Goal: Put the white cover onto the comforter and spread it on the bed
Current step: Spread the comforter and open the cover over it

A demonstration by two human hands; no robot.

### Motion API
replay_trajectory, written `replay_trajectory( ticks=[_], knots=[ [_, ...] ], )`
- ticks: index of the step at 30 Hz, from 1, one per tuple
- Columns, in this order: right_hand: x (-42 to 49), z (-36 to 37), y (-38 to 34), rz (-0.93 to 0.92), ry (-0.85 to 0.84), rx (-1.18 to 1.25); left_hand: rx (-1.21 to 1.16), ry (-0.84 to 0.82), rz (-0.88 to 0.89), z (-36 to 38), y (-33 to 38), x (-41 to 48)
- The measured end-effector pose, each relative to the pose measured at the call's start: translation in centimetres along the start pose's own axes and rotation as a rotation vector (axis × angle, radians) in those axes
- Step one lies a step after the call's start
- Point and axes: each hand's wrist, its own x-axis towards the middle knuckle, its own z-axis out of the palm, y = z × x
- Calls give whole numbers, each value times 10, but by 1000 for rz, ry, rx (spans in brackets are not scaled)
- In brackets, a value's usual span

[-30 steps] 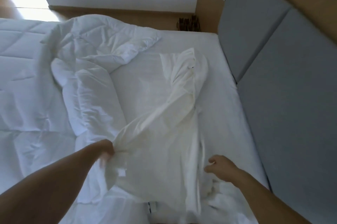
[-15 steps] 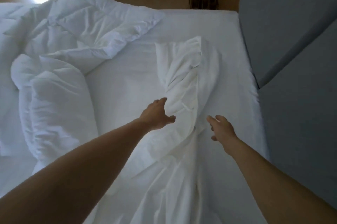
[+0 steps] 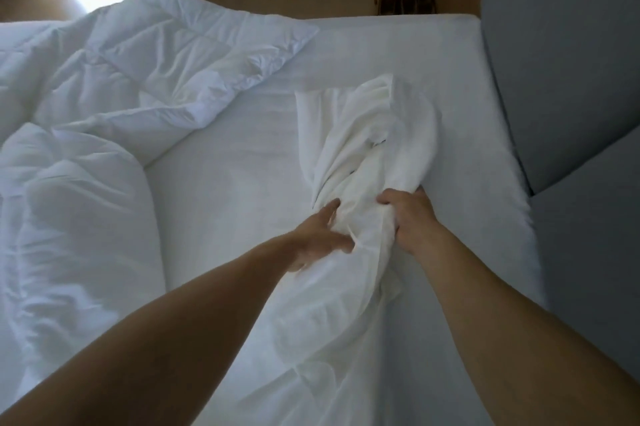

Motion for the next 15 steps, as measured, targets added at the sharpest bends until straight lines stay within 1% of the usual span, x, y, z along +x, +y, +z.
replay_trajectory(
  ticks=[2,3,5,7,10,12,14,15],
  knots=[
    [-18,3,-25,-128,27,-11,-220,-149,-39,-20,15,-12],
    [-28,5,-38,-203,31,-44,-329,-191,-34,-31,26,-19],
    [-59,12,-62,-354,-19,-170,-492,-158,26,-60,58,-32],
    [-98,28,-72,-461,-150,-325,-543,-123,104,-87,95,-44],
    [-152,56,-63,-603,-273,-653,-448,-124,138,-101,137,-71],
    [-182,67,-49,-626,-311,-758,-411,-27,122,-102,141,-86],
    [-208,72,-33,-574,-364,-796,-477,77,103,-110,130,-98],
    [-220,74,-27,-530,-417,-838,-522,116,97,-116,122,-104]
  ],
)
